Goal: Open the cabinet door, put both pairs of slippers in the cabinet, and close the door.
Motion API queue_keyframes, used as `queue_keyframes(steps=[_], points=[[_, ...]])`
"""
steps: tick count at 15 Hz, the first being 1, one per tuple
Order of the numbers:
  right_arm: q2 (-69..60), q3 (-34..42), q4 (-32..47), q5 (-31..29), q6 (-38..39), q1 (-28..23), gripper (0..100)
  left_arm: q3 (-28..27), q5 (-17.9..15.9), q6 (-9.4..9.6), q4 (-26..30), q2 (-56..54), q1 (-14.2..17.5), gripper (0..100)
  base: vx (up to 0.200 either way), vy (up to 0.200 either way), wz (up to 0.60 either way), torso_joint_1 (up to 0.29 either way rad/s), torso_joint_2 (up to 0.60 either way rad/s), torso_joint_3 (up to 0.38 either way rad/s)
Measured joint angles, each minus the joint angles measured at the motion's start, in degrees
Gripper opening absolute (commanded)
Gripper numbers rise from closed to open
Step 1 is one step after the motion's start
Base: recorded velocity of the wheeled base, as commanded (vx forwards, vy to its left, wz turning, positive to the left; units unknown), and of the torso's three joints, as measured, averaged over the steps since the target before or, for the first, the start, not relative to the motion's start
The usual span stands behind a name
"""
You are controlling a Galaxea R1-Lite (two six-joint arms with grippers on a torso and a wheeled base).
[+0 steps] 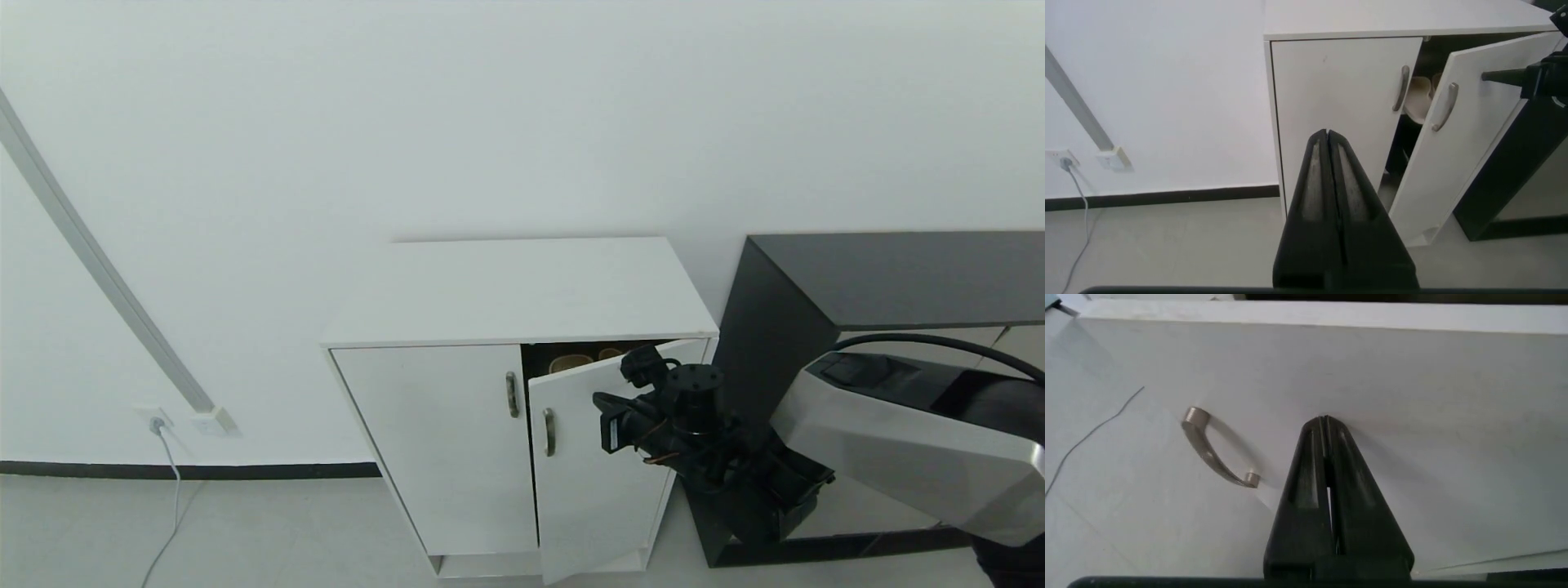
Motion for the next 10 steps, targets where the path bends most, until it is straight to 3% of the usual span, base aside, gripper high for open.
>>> queue_keyframes(steps=[10], points=[[2.5,-3.1,0.1,-0.3,0.0,-1.3,0,0.0,0.0,0.05,0.0,0.0,0.0,0,0.000,0.000,0.00,0.000,0.00,0.000]])
